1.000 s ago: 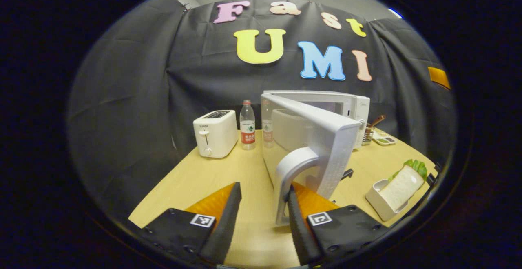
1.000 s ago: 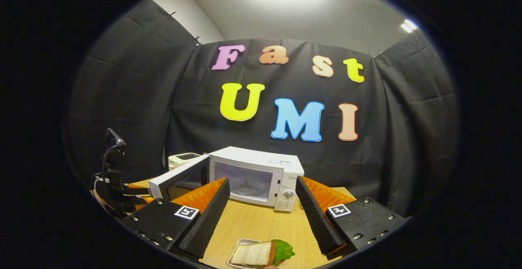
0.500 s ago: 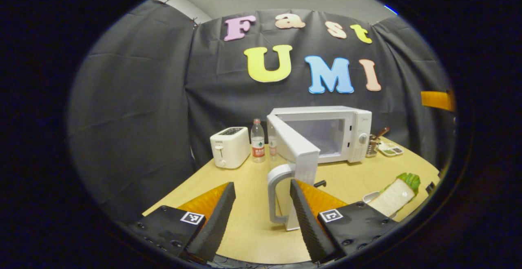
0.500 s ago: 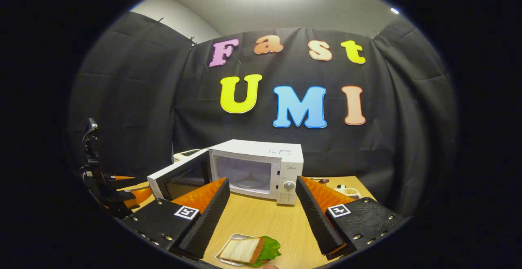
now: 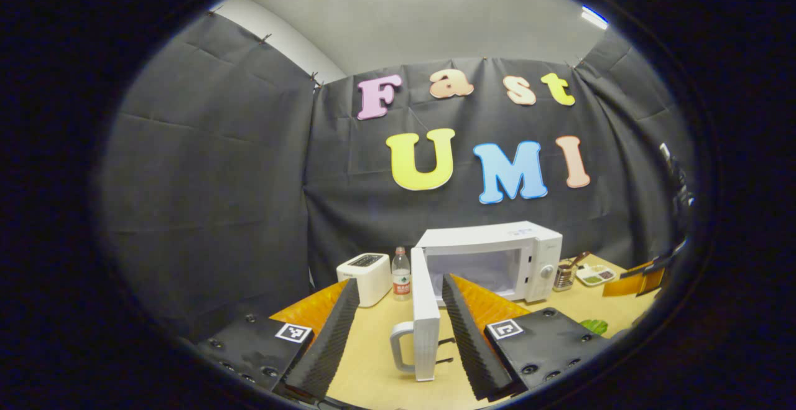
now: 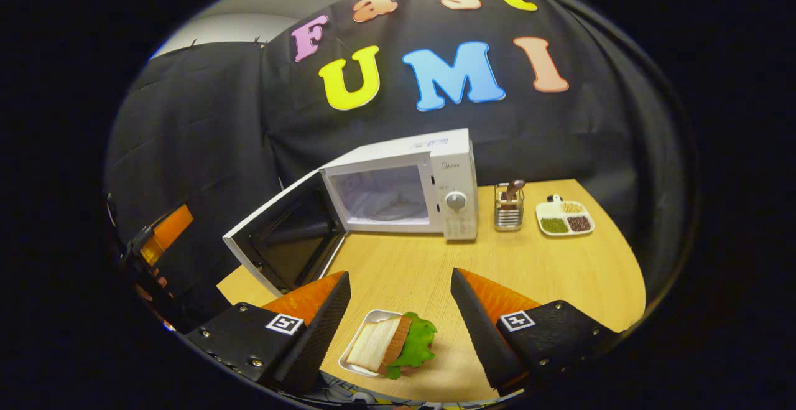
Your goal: Open the microwave oven with the left hand, put the food in, and close the microwave oven.
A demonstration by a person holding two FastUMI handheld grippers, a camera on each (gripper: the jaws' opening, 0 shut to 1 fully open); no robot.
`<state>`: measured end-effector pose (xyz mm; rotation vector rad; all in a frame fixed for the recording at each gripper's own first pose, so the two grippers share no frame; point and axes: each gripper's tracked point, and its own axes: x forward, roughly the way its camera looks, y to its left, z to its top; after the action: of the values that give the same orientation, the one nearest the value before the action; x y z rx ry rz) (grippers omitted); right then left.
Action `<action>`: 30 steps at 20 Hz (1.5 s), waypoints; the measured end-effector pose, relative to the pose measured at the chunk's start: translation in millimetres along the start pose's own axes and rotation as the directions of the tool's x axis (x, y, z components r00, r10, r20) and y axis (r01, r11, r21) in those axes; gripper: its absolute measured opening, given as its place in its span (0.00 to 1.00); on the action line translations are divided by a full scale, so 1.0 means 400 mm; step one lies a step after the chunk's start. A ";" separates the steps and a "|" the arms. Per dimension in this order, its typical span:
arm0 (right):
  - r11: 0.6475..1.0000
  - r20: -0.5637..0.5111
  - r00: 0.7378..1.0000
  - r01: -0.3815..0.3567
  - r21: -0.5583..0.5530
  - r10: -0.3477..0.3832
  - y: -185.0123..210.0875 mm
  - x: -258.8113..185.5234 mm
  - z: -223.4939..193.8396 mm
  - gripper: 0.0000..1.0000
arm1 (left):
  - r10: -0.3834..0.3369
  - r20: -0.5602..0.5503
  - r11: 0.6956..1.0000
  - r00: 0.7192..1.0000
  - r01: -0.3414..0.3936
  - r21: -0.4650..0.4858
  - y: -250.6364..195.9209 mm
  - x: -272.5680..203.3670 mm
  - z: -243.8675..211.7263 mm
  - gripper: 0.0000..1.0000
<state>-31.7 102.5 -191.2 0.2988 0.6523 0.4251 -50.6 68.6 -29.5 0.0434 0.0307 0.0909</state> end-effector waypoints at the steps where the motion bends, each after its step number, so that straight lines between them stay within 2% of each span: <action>1: 0.999 -0.039 0.999 -0.011 0.043 0.013 -0.007 0.006 -0.025 0.99 | 0.001 0.020 1.000 1.000 -0.001 -0.005 -0.010 -0.006 0.025 0.87; 5: 0.976 -0.205 0.977 -0.006 0.217 0.052 -0.026 0.026 -0.137 0.99 | 0.008 0.073 1.000 0.997 -0.007 -0.009 -0.019 -0.021 0.097 0.88; 8: 0.953 -0.275 0.957 -0.005 0.304 0.092 -0.029 0.039 -0.179 0.98 | 0.018 0.067 1.000 0.998 -0.018 -0.005 -0.012 -0.028 0.090 0.87; 11: 0.933 -0.325 0.936 -0.011 0.361 0.136 -0.020 0.050 -0.221 0.98 | 0.043 0.044 0.999 0.998 -0.043 -0.001 0.003 -0.038 0.069 0.87; 16: 0.882 -0.415 0.884 0.007 0.471 0.214 0.004 0.070 -0.286 0.98 | 0.062 0.040 0.998 0.997 -0.063 0.021 0.016 -0.046 0.069 0.87; 19: 0.881 -0.440 0.869 0.010 0.473 0.226 0.005 0.074 -0.307 0.95 | 0.078 0.049 0.996 0.996 -0.080 0.030 0.021 -0.052 0.079 0.87; 20: 0.880 -0.450 0.862 0.010 0.476 0.233 0.008 0.082 -0.316 0.90 | 0.086 0.047 0.996 0.995 -0.087 0.030 0.024 -0.054 0.076 0.87; 21: 0.875 -0.454 0.855 0.003 0.484 0.248 0.017 0.083 -0.316 0.79 | 0.093 0.043 0.995 0.995 -0.094 0.031 0.027 -0.056 0.073 0.87; 22: 0.868 -0.449 0.856 0.002 0.496 0.255 0.014 0.084 -0.307 0.75 | 0.100 0.036 0.994 0.994 -0.101 0.031 0.029 -0.057 0.065 0.87; 23: 0.864 -0.445 0.858 0.003 0.503 0.256 0.018 0.089 -0.305 0.52 | 0.108 0.030 0.994 0.994 -0.108 0.031 0.030 -0.058 0.059 0.87; 24: 0.867 -0.446 0.853 -0.013 0.499 0.269 0.024 0.091 -0.298 0.48 | 0.116 0.027 0.993 0.993 -0.117 0.030 0.034 -0.060 0.056 0.87; 25: 0.871 -0.438 0.860 -0.017 0.491 0.263 0.017 0.100 -0.292 0.48 | 0.125 0.024 0.992 0.992 -0.125 0.027 0.037 -0.063 0.056 0.87; 26: 0.876 -0.443 0.855 -0.029 0.481 0.271 0.019 0.100 -0.293 0.29 | 0.132 0.023 0.991 0.991 -0.133 0.023 0.037 -0.065 0.056 0.87; 28: 0.884 -0.437 0.853 -0.057 0.464 0.284 0.019 0.095 -0.278 0.32 | 0.148 0.027 0.989 0.989 -0.149 0.020 0.038 -0.069 0.059 0.87; 30: 0.877 -0.424 0.852 -0.081 0.473 0.307 0.024 0.089 -0.264 0.32 | 0.163 0.037 0.986 0.986 -0.164 0.026 0.044 -0.076 0.070 0.87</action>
<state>-76.5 141.7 -286.0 0.7121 1.2319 0.5594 -81.4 82.0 0.1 0.0760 -0.0063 0.2542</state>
